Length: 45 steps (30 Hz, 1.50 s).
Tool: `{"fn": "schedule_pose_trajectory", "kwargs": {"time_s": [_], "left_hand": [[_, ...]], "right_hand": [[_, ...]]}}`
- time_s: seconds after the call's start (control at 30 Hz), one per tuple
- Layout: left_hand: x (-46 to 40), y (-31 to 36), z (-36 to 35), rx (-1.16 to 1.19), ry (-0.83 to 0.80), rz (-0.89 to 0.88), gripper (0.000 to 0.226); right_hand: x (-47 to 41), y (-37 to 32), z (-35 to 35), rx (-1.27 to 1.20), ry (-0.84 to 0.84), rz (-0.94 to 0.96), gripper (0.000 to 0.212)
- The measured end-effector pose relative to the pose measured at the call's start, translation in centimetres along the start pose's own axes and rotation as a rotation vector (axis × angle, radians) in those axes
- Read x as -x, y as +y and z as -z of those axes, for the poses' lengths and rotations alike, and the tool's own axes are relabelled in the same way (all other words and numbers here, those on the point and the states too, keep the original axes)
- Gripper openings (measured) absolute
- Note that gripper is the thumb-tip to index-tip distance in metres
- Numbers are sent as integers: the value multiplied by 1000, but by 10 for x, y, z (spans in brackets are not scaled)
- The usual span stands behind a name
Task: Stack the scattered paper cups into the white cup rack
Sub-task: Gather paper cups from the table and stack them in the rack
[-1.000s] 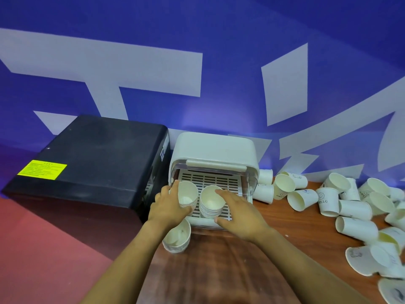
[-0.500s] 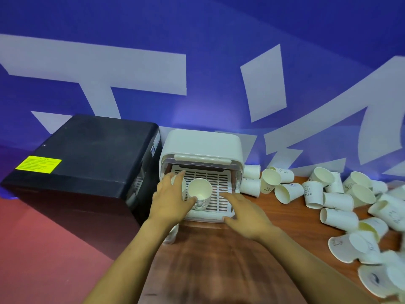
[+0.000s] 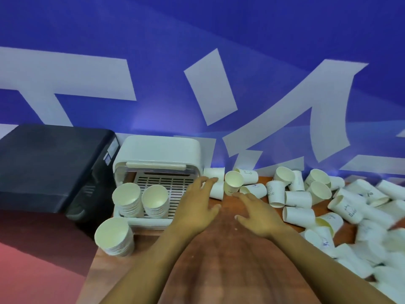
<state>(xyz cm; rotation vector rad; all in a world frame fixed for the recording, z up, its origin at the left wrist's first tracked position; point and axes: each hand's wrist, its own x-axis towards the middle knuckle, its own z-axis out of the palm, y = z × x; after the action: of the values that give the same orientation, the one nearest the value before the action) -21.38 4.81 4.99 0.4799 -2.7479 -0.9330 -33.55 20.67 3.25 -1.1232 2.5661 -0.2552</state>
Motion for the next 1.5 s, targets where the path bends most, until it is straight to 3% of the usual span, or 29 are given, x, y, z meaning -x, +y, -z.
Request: {"fn": "schedule_pose_trajectory", "kwargs": {"time_s": [0.37,0.97,1.2,1.33,1.5], "left_hand": [[-87,22,-83,-244,-313,115,74],[-173,-19,-135,-460,-292,237,77],[-173,-23,-139,-446,-267,218,80],[-167,-21,-137,-437,-244,210,80],[-146,-2,-126,-316,-126,194,64]], "right_hand": [[-51,85,14,24,-52,-108,70],[-145,120,-16,-46,-43,-123,75],[-147,113,-23,-90,-20,-107,58],[-141,109,-21,-134,-1,-103,61],[-120,105,-8,-275,-1,-111,68]]}}
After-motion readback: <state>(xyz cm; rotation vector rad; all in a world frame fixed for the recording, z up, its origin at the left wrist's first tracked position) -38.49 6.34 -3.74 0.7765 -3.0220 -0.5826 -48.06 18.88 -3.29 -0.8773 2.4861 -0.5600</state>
